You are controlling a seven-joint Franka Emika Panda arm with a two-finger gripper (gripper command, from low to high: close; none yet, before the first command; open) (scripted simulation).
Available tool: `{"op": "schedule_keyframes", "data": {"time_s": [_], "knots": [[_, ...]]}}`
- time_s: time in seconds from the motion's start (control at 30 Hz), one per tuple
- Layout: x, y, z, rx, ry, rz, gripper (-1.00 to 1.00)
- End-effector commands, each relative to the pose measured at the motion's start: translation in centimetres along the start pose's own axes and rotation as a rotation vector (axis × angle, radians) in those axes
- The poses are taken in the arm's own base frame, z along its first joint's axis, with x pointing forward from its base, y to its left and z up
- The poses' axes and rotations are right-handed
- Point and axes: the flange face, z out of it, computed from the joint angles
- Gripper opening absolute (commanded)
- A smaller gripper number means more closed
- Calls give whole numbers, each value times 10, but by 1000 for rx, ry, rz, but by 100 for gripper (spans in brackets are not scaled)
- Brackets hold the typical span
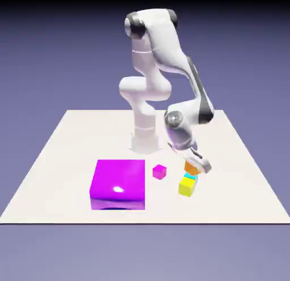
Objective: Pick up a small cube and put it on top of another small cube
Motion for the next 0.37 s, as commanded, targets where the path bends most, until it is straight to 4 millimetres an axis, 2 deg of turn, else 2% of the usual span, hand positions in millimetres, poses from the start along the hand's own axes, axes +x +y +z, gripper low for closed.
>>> {"op": "schedule_keyframes", "data": {"time_s": [0.0,0.03,0.23,0.27,0.3,0.33], "knots": [[2,7,-5,-9,-10,-27,-100],[2,7,-5,-9,-10,-27,-100],[9,0,63,-9,-10,-27,-100],[9,0,63,-9,-10,-27,100],[9,0,63,-9,-10,-27,100],[7,1,51,-9,-12,-28,100]]}}
